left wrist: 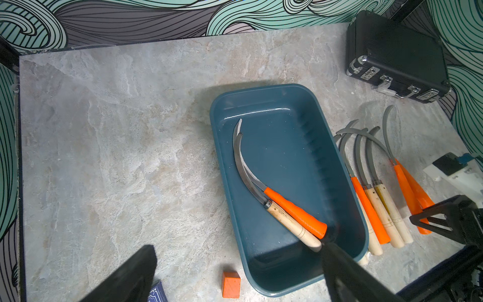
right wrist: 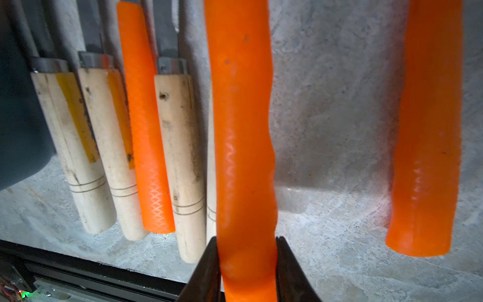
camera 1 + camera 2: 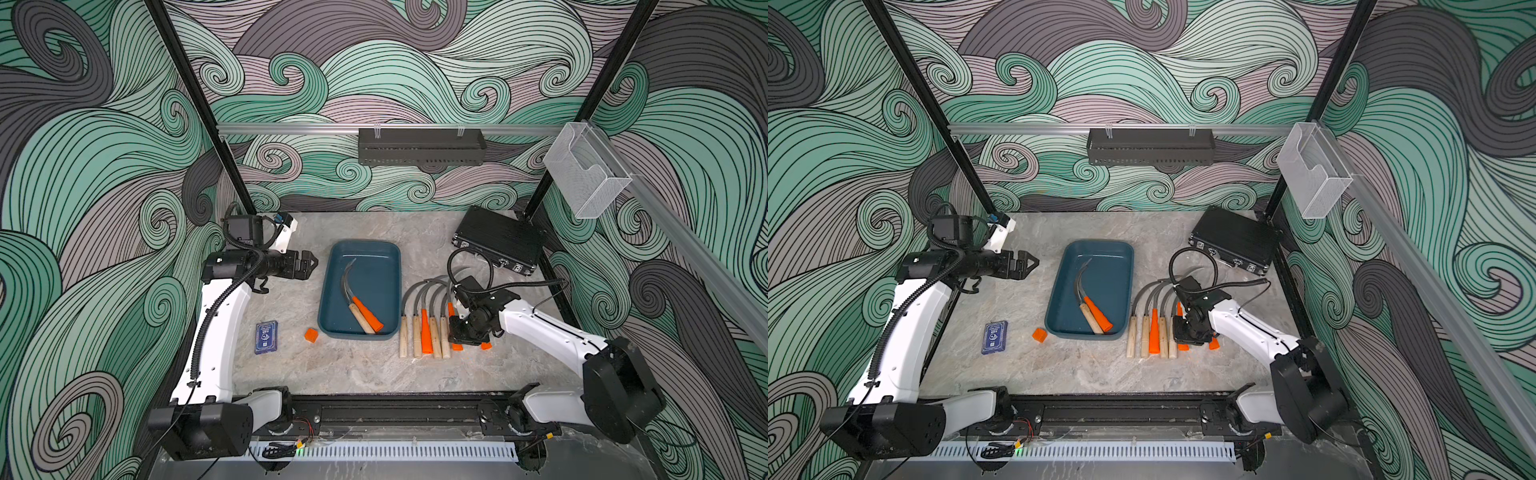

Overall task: Put small sickles into storage boxes
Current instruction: Pick up the sickle at the center of the board.

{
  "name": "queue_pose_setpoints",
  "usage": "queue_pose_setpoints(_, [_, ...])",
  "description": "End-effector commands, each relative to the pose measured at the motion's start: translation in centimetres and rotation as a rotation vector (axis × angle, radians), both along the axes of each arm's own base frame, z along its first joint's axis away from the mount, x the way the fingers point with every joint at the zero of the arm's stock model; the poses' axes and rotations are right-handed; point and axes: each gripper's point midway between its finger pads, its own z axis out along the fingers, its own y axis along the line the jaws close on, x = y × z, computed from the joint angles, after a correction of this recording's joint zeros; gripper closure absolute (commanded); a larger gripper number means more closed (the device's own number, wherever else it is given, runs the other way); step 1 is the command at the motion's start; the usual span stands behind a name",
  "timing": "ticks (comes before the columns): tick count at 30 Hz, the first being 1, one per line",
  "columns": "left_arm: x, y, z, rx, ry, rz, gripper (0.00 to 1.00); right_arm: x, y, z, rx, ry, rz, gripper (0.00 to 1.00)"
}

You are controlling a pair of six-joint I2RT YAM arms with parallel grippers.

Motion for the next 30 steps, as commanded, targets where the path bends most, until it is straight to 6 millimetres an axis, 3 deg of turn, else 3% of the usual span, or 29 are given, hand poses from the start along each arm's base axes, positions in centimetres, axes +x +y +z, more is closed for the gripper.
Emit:
queue_pose_setpoints(1, [0.1, -0.2, 2.4, 0.000, -0.060, 0.000, 0.01, 0.7, 0.8, 1.4, 0.048, -0.028, -0.004, 0.89])
queue_pose_setpoints(11, [0.3, -0.2, 2.3, 0.001, -0.055, -0.002, 0.01, 2.0, 2.7, 5.0, 0.164, -0.099, 0.019, 0.89])
queue_pose_setpoints(23, [0.6, 0.6, 2.1, 0.038, -0.049, 0.022, 0.01, 3.9, 5.4, 11.9, 0.317, -0.226, 0.080, 0.89])
queue_pose_setpoints(30, [1.0, 0.6, 2.7, 0.039, -0.064, 0.020, 0.01, 4.4, 6.4, 13.7, 0.374, -0.247, 0.094, 0.90])
